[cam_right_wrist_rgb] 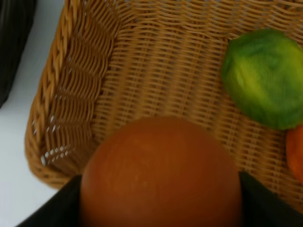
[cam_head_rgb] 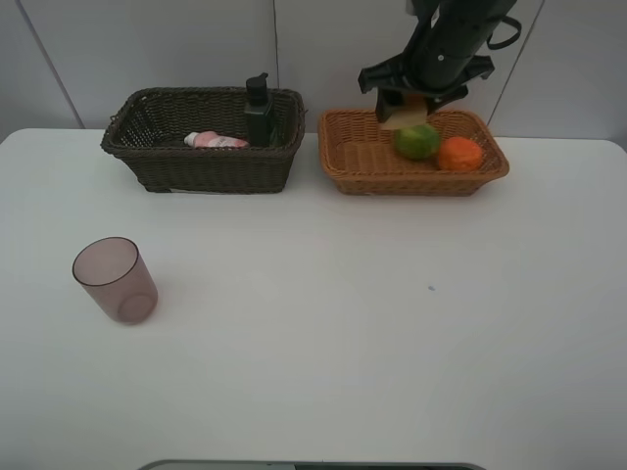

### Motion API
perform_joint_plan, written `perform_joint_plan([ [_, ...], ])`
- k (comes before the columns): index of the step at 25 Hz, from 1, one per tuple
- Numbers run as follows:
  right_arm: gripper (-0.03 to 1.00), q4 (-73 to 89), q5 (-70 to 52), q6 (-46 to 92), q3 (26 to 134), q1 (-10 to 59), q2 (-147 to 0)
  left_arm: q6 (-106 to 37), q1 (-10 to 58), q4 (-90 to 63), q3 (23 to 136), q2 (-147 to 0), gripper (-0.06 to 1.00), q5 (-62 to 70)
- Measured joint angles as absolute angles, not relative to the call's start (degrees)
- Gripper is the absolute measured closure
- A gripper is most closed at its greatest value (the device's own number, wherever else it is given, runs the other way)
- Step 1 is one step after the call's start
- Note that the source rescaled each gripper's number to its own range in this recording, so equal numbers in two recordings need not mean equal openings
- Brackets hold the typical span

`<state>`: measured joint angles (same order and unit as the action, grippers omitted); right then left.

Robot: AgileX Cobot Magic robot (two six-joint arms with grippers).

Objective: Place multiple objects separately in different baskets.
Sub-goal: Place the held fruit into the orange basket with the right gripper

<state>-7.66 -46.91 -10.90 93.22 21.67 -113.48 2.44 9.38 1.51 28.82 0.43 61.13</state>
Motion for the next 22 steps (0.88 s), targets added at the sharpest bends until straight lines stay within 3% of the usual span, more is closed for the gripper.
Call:
perform_joint_plan([
  [6, 0.53, -7.6, -47.3, -10.9, 99.6, 21.6, -120.2, 2.4, 9.4, 1.5, 28.8, 0.4, -0.06, 61.1],
  [22, 0.53, -7.0, -40.0, -10.9, 100.4, 22.4, -128.0, 2.4, 9.4, 1.5, 28.8, 0.4, -0.06, 61.1],
])
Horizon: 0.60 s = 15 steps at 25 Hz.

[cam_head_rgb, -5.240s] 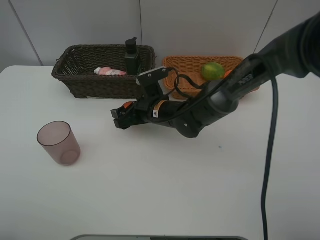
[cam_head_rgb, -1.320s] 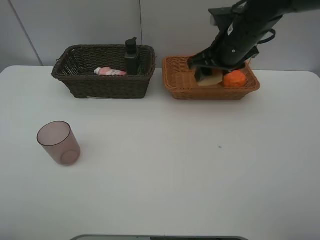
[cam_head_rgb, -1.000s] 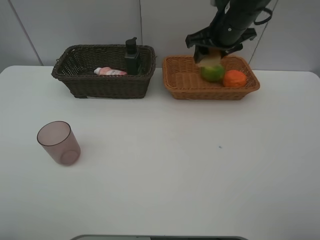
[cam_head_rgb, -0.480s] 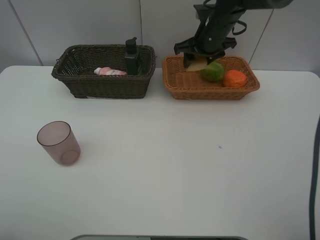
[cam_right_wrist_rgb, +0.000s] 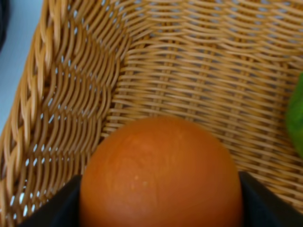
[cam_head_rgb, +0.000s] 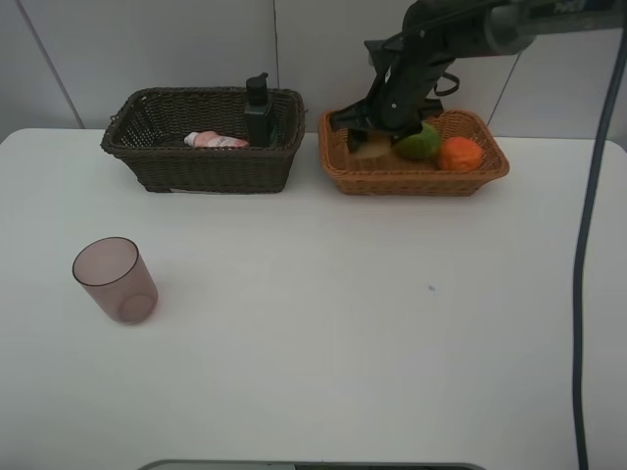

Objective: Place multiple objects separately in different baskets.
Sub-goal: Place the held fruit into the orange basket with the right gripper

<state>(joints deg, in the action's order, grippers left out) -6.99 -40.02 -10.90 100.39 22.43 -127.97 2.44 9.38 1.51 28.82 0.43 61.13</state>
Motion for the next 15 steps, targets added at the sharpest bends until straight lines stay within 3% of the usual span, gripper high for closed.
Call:
perform_joint_plan([
  [9, 0.53, -7.0, -37.5, -10.9, 100.4, 23.6, -129.6, 2.4, 9.4, 1.5, 28.8, 0.4, -0.06, 61.1],
  [11, 0.45, -7.0, -36.8, -10.9, 100.4, 23.6, -129.6, 2.4, 9.4, 1.5, 28.8, 0.4, -0.06, 61.1],
  [15, 0.18, -7.0, -36.2, -10.9, 100.4, 23.6, -129.6, 2.4, 9.4, 1.5, 28.8, 0.4, -0.06, 61.1],
])
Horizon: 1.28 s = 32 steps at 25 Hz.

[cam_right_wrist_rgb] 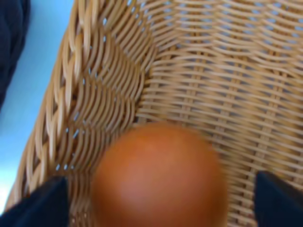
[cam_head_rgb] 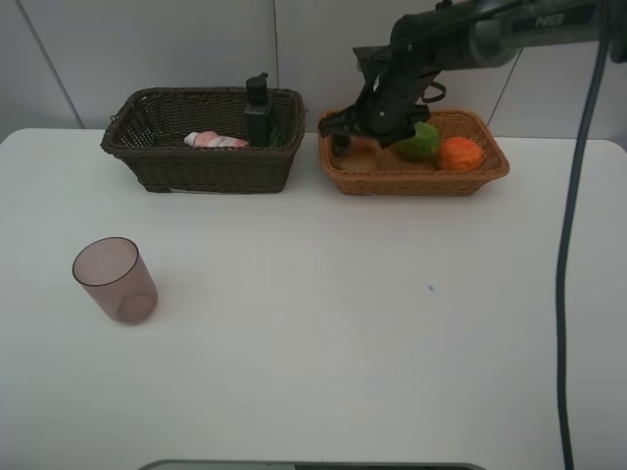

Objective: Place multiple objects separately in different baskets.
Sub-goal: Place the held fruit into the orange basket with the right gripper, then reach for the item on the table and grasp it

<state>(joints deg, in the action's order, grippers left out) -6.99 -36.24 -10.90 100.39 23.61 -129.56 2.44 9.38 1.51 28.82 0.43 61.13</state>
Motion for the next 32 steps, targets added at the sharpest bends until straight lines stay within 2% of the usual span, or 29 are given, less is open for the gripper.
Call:
perform_joint_plan([
  [3, 0.1, -7.0, -36.2, -10.9, 100.4, 23.6, -129.4, 2.4, 9.4, 1.5, 28.8, 0.4, -0.06, 61.1],
  [9, 0.09, -7.0, -38.6, -11.0, 100.4, 23.6, -126.2, 2.4, 9.4, 1.5, 28.8, 0.4, -0.06, 61.1],
  [15, 0.09, -5.9, -46.9, -11.0, 98.5, 23.6, -119.2, 2.4, 9.4, 1.5, 28.8, 0.4, -0.06, 61.1],
  [19, 0.09, -5.6, -48.0, -11.1, 91.3, 22.2, -111.9, 2.4, 9.4, 1.5, 28.8, 0.4, -0.06, 61.1],
  [26, 0.09, -6.9, -48.4, -12.6, 73.9, 15.1, -93.6, 2.4, 9.4, 1.5, 28.8, 0.4, -0.06, 61.1],
  [32, 0.09, -9.2, -51.9, -12.8, 64.2, 11.1, -78.7, 2.4, 9.4, 1.5, 28.8, 0.4, -0.06, 61.1],
])
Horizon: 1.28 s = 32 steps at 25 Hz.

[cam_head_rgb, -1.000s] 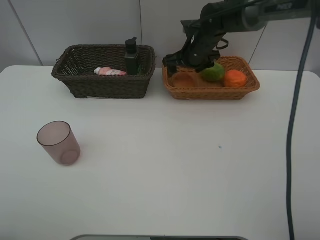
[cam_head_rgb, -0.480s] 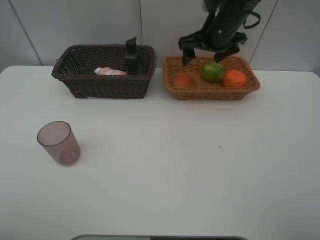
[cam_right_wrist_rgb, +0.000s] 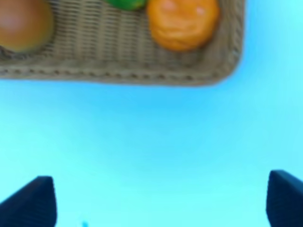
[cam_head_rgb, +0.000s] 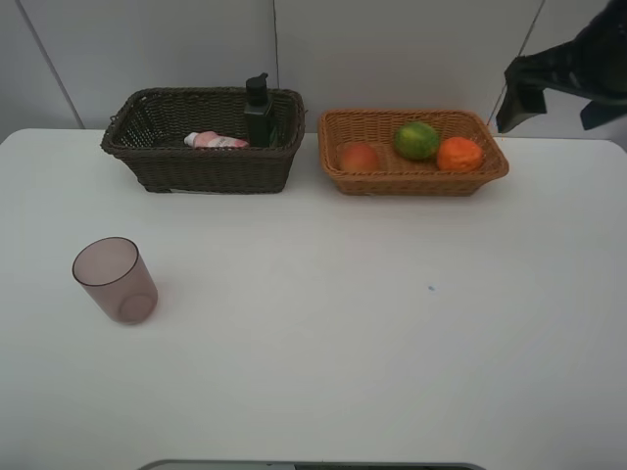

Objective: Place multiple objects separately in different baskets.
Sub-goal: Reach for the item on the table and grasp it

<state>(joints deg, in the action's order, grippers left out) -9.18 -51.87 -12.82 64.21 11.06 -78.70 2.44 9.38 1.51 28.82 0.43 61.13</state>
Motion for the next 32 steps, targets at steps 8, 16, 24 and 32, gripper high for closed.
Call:
perform_joint_plan([
  [8, 0.09, -12.0, -57.1, -12.8, 53.7, 14.8, -55.6, 2.4, 9.4, 1.5, 28.8, 0.4, -0.06, 61.1],
  [16, 0.09, -10.4, -63.2, -12.8, 44.9, 17.0, -29.7, 2.4, 9.4, 1.5, 28.8, 0.4, -0.06, 61.1],
  [24, 0.09, -10.4, -65.3, -12.8, 37.9, 17.0, -12.1, 2.4, 9.4, 1.5, 28.8, 0.4, -0.06, 61.1],
  [32, 0.09, -9.6, -60.6, -12.8, 31.1, 17.0, -4.9, 2.4, 9.4, 1.5, 28.8, 0.4, -0.06, 61.1],
])
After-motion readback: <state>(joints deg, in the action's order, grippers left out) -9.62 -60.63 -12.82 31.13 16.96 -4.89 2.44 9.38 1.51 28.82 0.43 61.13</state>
